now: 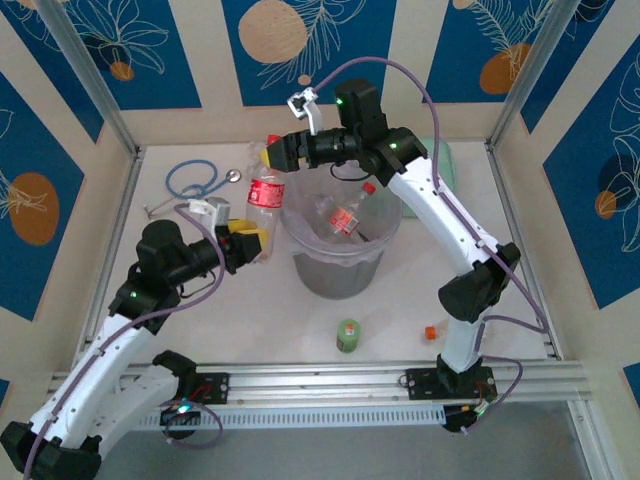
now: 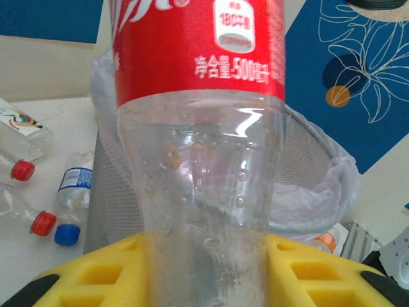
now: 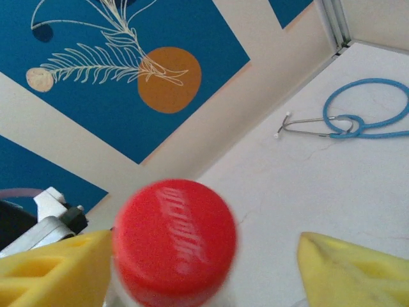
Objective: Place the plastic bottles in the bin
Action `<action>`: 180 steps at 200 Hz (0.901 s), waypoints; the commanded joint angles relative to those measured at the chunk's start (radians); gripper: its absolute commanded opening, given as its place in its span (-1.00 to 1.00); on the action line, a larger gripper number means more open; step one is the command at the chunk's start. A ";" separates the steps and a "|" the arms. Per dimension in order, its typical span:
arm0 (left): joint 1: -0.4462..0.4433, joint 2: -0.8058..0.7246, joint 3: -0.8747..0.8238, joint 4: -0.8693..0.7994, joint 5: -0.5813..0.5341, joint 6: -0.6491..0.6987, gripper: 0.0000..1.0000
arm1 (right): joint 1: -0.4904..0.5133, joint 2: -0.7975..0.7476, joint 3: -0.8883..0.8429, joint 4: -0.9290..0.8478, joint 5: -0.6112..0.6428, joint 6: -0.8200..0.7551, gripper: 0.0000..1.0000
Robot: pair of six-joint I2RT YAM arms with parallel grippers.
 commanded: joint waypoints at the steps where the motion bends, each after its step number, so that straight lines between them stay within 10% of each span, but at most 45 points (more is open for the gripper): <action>1: -0.017 0.017 0.001 0.055 0.028 0.016 -0.69 | -0.008 0.001 0.024 -0.010 -0.011 -0.002 0.17; 33: -0.020 0.012 -0.013 0.062 -0.028 0.009 -0.47 | -0.007 -0.041 0.009 -0.011 0.033 -0.028 -0.39; 81: -0.020 -0.024 -0.026 0.118 -0.064 -0.072 0.80 | -0.021 -0.156 0.018 0.008 0.119 -0.071 -0.78; 180: -0.034 0.153 -0.022 0.232 -0.145 -0.277 0.92 | -0.229 -0.561 -0.520 0.462 0.277 -0.118 -1.00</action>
